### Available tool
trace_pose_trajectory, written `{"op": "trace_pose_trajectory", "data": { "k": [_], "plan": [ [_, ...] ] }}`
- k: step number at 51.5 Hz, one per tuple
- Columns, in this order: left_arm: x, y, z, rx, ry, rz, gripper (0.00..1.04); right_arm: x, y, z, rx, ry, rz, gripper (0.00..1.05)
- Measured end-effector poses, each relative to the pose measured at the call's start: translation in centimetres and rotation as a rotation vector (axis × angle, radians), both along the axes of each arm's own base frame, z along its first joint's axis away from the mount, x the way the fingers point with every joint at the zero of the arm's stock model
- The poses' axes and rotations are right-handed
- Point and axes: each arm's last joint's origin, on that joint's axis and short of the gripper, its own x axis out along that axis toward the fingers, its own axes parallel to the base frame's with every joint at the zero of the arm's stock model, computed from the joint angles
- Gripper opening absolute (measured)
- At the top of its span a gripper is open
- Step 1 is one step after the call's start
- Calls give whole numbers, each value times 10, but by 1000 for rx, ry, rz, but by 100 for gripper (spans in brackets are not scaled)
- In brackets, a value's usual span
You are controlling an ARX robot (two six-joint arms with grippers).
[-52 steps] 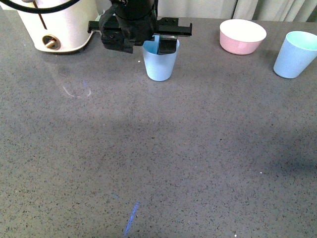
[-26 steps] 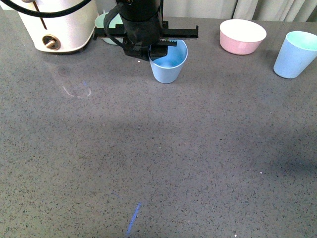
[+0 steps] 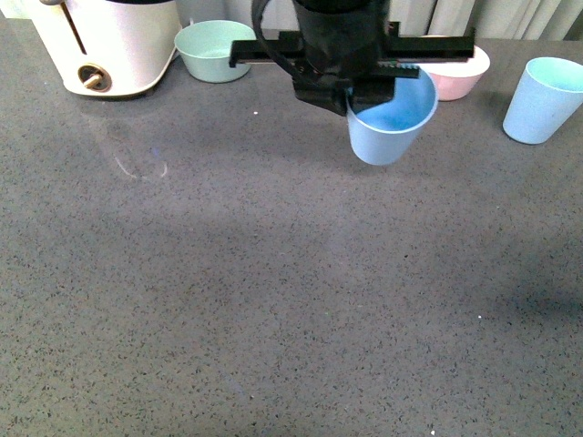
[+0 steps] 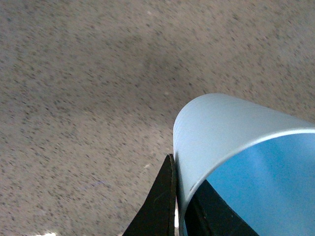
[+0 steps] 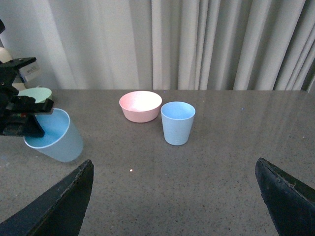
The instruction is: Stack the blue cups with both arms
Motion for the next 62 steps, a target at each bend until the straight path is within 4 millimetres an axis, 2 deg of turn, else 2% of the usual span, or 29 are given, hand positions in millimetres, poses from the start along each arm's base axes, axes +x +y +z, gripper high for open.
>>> {"op": "trace_pose_trajectory", "data": {
  "k": [7, 14, 24, 36, 42, 48, 53, 62],
  "plan": [
    [-18, -16, -9, 15, 25, -44, 2, 0, 0, 0, 0, 0, 0, 96],
    [-23, -24, -16, 23, 40, -50, 2, 0, 0, 0, 0, 0, 0, 96],
    [-18, -28, -33, 62, 64, -38, 2, 0, 0, 0, 0, 0, 0, 96],
    [-12, -29, -34, 61, 65, -27, 2, 0, 0, 0, 0, 0, 0, 96],
    [-11, -29, -34, 56, 65, -25, 15, 0, 0, 0, 0, 0, 0, 96],
    [-11, -30, -33, 43, 59, -24, 37, 0, 0, 0, 0, 0, 0, 96],
    [-10, -30, -32, 39, 53, -23, 49, 0, 0, 0, 0, 0, 0, 96],
    [-13, -23, -15, 12, 15, -8, 81, 0, 0, 0, 0, 0, 0, 96]
  ]
}}
